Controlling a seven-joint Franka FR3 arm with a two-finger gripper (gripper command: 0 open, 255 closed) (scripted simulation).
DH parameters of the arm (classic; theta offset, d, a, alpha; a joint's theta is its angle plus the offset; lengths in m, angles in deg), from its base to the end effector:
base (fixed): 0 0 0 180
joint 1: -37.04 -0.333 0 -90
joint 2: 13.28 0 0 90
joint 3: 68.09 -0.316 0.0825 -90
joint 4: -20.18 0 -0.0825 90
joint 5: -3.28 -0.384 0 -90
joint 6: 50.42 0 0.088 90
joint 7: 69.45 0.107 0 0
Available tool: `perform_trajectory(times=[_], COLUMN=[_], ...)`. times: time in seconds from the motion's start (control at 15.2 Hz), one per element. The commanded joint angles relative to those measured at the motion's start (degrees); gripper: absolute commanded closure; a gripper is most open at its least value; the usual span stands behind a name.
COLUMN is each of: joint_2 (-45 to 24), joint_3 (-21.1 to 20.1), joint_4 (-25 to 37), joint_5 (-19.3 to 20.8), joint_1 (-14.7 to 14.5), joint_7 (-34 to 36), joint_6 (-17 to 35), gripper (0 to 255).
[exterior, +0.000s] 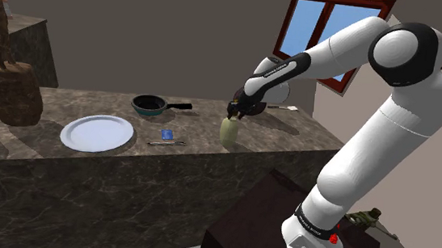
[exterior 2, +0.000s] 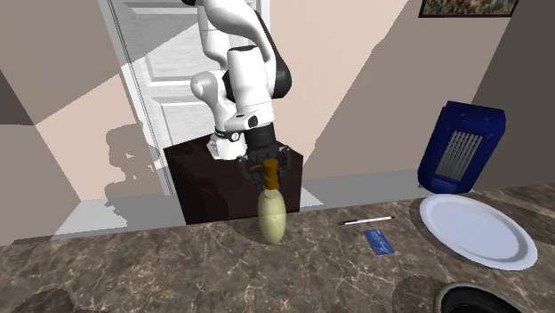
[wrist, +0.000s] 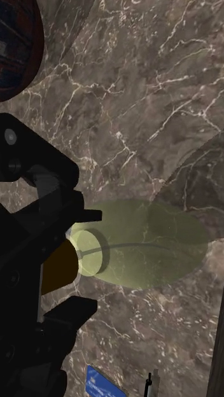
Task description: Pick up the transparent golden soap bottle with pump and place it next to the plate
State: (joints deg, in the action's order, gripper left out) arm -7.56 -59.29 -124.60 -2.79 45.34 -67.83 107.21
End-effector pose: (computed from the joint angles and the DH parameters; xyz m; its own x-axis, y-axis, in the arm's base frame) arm 0.4594 -0.1456 0.3455 0.8620 -0.4011 0.3099 -0.3923 -0.9151 -0.0932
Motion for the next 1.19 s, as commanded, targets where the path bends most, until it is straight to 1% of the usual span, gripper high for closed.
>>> perform_trajectory(times=[0.0, 0.53, 1.12], joint_2=[0.0, -0.01, 5.16], joint_3=[0.0, 0.0, -0.5], joint_4=[0.0, 0.0, 2.56], joint_5=[0.0, -0.01, 2.64], joint_1=[0.0, 0.0, 0.78], joint_7=[0.0, -0.01, 2.26], joint_6=[0.0, 0.01, -7.62], gripper=[255, 255, 255])
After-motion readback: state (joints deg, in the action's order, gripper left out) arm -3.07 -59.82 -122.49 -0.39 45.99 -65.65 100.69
